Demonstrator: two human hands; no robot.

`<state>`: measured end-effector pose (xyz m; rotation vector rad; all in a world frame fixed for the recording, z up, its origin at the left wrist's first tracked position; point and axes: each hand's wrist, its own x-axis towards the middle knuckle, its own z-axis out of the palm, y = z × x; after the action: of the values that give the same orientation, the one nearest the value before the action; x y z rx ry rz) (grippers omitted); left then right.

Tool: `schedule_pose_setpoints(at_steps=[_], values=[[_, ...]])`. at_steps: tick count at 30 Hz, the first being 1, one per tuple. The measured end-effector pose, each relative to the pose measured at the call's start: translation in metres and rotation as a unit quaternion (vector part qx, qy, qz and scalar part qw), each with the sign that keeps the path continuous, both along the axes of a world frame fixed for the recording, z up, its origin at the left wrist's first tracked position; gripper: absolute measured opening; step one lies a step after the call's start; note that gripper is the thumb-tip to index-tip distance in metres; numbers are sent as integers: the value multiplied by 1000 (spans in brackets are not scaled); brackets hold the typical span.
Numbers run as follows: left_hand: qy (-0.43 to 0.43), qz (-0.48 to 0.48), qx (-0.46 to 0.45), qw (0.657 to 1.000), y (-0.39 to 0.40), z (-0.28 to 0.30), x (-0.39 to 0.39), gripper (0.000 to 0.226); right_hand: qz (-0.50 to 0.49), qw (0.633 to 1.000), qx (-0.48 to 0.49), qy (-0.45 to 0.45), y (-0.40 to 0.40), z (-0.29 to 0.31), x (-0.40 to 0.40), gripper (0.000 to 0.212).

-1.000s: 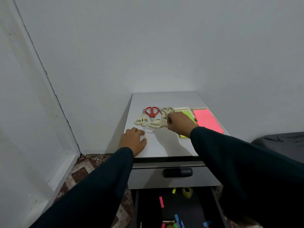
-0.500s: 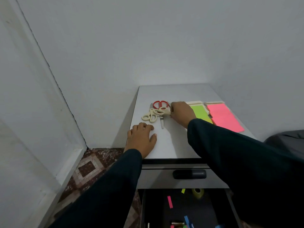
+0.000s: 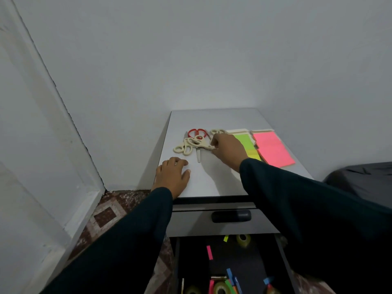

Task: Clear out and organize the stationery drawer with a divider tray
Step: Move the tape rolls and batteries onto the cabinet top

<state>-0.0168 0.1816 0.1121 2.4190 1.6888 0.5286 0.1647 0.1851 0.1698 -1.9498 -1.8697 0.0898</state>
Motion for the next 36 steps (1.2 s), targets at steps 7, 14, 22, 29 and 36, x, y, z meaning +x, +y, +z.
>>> schedule_pose_setpoints(at_steps=[7, 14, 22, 29, 36], values=[[-53, 0, 12, 999, -48, -2, 2, 31, 37, 999, 3, 33, -67, 0, 8, 19], [-53, -27, 28, 998, -102, -2, -2, 26, 45, 998, -12, 43, -135, -8, 16, 20], [-21, -86, -7, 996, -160, -29, -7, 31, 45, 996, -63, 36, -197, -39, 25, 19], [92, -100, -74, 988, -204, -82, -15, 35, 54, 986, -156, 23, -240, -97, 31, 24], [178, -122, -120, 969, -223, -127, -22, 37, 55, 972, -227, -11, -262, -159, 41, 22]])
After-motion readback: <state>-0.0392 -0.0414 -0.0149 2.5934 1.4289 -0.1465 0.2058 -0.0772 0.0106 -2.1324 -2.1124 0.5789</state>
